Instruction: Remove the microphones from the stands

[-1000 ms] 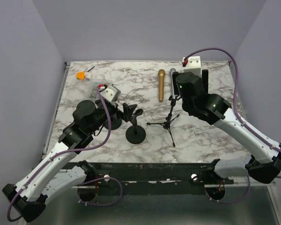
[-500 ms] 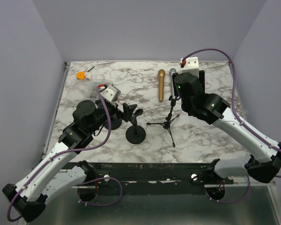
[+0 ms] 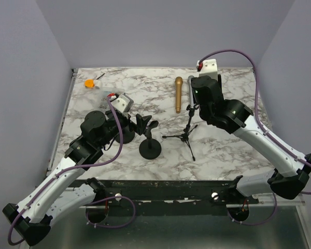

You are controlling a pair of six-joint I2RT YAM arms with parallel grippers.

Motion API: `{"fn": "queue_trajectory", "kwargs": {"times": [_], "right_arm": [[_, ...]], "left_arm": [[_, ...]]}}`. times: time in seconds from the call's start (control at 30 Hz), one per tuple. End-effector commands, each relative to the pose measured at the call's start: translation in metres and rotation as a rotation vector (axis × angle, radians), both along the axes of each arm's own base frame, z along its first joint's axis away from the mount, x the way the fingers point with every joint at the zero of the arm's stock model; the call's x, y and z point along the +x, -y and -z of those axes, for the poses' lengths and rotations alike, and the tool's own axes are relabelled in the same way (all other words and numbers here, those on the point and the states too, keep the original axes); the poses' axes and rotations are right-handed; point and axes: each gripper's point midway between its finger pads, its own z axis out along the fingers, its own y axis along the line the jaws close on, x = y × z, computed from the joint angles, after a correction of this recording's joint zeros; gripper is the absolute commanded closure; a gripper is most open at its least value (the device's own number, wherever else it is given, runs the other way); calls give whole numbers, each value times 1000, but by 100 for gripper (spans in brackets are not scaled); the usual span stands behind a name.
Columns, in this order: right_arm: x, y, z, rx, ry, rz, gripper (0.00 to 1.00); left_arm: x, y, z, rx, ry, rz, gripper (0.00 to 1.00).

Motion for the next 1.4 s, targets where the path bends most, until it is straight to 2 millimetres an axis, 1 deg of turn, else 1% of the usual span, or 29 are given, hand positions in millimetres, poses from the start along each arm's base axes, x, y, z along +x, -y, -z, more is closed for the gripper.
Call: {"fn": "queue_trajectory", "kwargs": {"times": [0.0, 0.17, 0.3, 0.53, 0.67, 0.8, 0.97, 1.07, 1.1, 1.17, 1.27, 1.37], "right_arm": [[3, -9, -28, 24, 23, -52, 61], [3, -12, -64, 55, 52, -77, 70], [0, -18, -89, 106, 69, -123, 74], [-12, -30, -143, 261, 160, -240, 78], [-19, -31, -171, 338, 225, -282, 82], [-25, -25, -195, 396, 299, -289, 86], [-24, -9, -210, 440, 392, -223, 88], [-22, 4, -214, 448, 445, -155, 92], [-22, 11, -217, 446, 469, -116, 94], [-19, 22, -215, 411, 495, -47, 99], [-16, 40, -213, 371, 521, 73, 99], [-15, 50, -210, 330, 536, 148, 99]], "left_arm": [[-2, 1, -4, -1, 8, 5, 1], [-2, 1, -4, 0, 6, 6, 1], [-1, 1, -3, 1, 7, 4, 1], [-1, 1, -2, 6, 3, 5, 2], [0, 1, -2, 9, 4, 3, 1], [1, 1, 0, 15, 2, -2, 1], [4, 1, 3, 24, -1, -9, 1], [4, 0, 3, 26, -1, -13, 1], [5, 0, 3, 28, -2, -14, 2], [5, 0, 4, 30, -4, -16, 2], [5, 0, 6, 34, -5, -16, 1], [6, 0, 6, 35, -4, -16, 1]]}}
